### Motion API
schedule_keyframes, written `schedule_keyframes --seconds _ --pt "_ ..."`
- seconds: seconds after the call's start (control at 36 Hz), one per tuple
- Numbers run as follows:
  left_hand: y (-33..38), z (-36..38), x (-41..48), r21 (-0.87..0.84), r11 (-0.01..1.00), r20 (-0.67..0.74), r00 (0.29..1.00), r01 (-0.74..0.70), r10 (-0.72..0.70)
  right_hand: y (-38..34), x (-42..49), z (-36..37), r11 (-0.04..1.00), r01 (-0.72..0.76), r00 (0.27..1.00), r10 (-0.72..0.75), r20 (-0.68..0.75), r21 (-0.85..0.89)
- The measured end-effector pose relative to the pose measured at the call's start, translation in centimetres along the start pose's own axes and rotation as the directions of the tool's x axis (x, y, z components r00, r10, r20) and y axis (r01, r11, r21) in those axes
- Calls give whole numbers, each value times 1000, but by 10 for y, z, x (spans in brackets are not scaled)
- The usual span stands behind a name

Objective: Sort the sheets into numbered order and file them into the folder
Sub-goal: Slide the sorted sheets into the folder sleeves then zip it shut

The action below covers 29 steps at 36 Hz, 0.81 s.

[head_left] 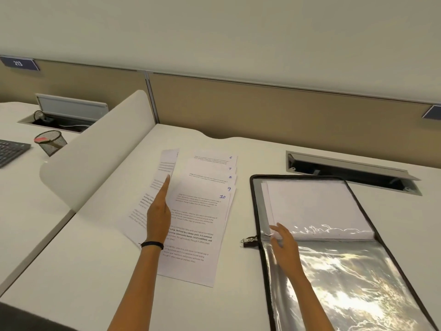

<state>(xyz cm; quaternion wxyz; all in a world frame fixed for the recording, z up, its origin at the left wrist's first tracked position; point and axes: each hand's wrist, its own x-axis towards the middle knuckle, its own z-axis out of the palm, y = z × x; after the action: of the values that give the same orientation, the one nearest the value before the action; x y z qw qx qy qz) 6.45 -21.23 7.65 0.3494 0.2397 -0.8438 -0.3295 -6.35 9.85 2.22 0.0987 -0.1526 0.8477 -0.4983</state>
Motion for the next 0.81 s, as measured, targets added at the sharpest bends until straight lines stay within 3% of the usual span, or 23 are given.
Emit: schedule_keyframes --seconds 0.28,0.44,0.81 --pt "47 27 -5 -52 991 128 983 -122 128 -23 -13 -27 981 8 999 -18 49 196" --pt "69 48 -16 -94 982 171 969 -162 176 -21 -18 -46 982 -39 996 25 81 187" --pt "142 118 -41 -60 897 194 877 -437 440 -6 -31 -99 975 -85 995 71 73 207"
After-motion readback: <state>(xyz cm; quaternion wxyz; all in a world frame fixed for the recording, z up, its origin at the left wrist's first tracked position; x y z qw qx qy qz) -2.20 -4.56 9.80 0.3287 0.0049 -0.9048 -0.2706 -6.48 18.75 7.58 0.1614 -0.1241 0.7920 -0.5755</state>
